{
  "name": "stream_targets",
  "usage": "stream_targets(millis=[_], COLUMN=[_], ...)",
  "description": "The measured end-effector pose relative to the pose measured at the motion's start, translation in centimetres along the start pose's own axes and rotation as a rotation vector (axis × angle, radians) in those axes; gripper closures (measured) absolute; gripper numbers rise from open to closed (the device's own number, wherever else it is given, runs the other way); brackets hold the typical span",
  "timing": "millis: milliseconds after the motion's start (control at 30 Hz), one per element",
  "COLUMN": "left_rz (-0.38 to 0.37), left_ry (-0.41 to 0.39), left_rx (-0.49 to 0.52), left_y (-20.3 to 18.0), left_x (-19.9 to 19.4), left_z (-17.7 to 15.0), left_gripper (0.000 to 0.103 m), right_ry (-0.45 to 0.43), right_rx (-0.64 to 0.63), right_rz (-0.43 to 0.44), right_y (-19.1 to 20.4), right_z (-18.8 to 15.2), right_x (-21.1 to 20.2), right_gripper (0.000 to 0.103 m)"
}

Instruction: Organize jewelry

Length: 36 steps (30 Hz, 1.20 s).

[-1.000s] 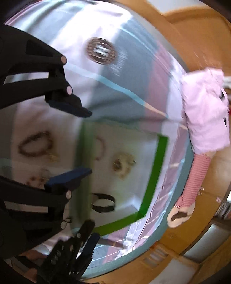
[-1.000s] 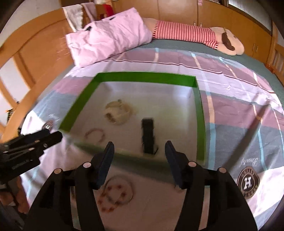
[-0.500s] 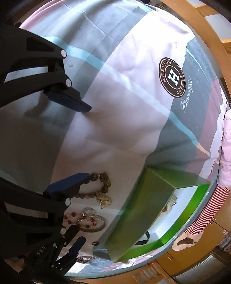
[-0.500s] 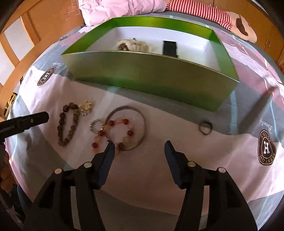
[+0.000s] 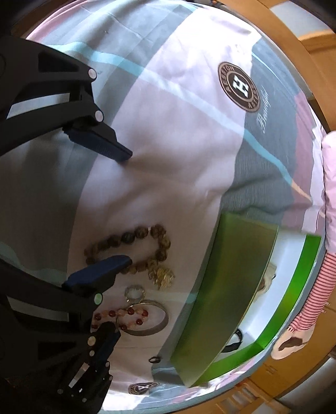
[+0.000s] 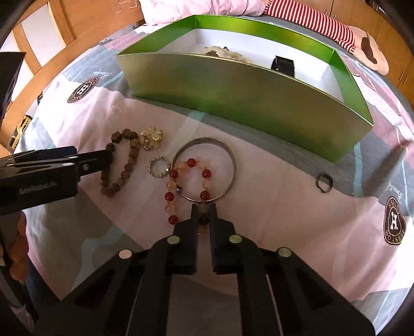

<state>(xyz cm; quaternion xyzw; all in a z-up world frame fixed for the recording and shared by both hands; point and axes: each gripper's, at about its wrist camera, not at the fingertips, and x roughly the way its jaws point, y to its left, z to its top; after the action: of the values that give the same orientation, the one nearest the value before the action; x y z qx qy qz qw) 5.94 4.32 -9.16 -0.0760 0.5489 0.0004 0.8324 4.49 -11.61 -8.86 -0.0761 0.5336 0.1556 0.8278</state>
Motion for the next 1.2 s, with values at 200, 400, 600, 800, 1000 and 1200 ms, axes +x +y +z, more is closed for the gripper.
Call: stream_targets(millis=[200, 400, 600, 800, 1000, 1200], left_rz=[0.037, 0.087, 0.069, 0.039, 0.034, 0.045], left_ry=[0.007, -0.029, -0.040, -0.063, -0.063, -0.030], left_rx=[0.064, 0.076, 0.066, 0.133, 0.151, 0.119], left_y=[-1.7, -2.1, -2.1, -4.5, -4.9, -3.5], left_x=[0.9, 0.4, -1.2, -3.4, -4.0, -3.0], left_z=[-0.3, -1.0, -2.1, -4.0, -4.6, -4.9], left_gripper=[0.013, 0.062, 0.088, 0.088, 0.088, 0.085], right_ry=[0.000, -0.003, -0.023, -0.035, -0.035, 0.008], right_rx=[0.032, 0.061, 0.073, 0.084, 0.105, 0.139], right_rz=[-0.008, -0.023, -0.032, -0.042, -0.060, -0.089], right_y=[-1.3, -2.4, -3.0, -3.3, -4.1, -4.8], right_z=[-0.8, -1.3, -1.5, -1.8, -1.8, -2.5], right_x=[-1.0, -1.6, -2.9, -3.9, -4.2, -3.1], right_gripper=[0.095, 0.095, 0.095, 0.095, 0.095, 0.095])
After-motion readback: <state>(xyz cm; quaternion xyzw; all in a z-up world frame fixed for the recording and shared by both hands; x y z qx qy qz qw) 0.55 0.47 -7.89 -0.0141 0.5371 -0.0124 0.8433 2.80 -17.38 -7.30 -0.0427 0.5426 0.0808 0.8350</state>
